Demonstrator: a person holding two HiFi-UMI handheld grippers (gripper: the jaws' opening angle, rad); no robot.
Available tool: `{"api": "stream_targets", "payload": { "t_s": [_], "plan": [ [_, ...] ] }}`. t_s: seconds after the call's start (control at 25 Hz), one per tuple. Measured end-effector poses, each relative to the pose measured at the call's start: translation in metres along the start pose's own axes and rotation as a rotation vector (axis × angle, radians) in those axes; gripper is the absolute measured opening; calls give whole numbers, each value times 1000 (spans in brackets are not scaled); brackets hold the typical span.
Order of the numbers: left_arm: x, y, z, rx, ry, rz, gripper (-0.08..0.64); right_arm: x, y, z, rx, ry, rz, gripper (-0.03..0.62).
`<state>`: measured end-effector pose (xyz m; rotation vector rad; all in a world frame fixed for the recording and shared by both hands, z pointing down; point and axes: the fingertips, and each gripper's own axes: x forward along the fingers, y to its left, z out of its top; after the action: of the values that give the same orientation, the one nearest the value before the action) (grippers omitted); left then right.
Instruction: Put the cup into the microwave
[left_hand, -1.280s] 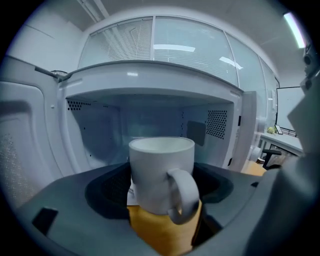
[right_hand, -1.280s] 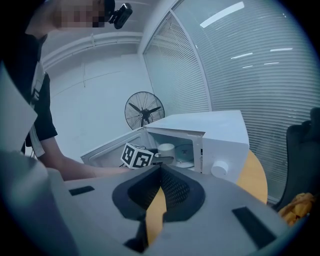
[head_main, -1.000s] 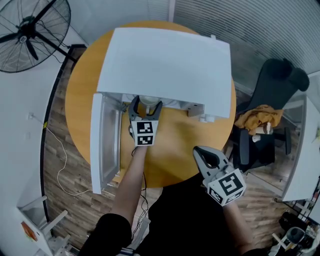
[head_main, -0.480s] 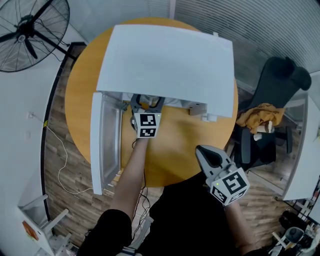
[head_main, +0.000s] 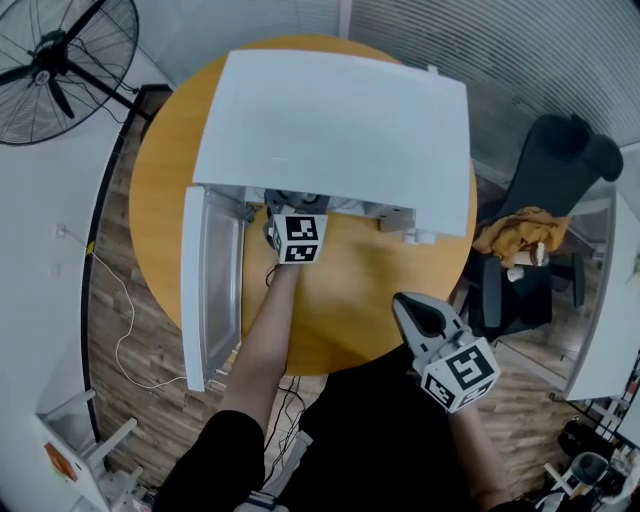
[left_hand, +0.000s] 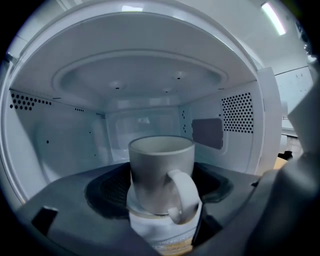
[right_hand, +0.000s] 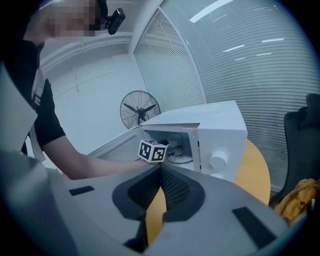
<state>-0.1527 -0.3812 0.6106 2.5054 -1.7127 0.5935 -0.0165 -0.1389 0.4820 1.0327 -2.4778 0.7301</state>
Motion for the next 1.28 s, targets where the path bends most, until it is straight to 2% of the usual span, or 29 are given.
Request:
{"api": "stream_targets", "payload": {
  "t_s": [0.36,0.72,1.28],
  "plan": [
    [17,1,7,9,-15,-8,380,2,6,-3,5,6,4,9],
    [23,2,4,-3,5,-16,380,-3,6,-7,6,8,-6,9],
    [0,3,11,-15,-15,26,382,-13,8,-14,9,-9,-8,9]
  ]
}}
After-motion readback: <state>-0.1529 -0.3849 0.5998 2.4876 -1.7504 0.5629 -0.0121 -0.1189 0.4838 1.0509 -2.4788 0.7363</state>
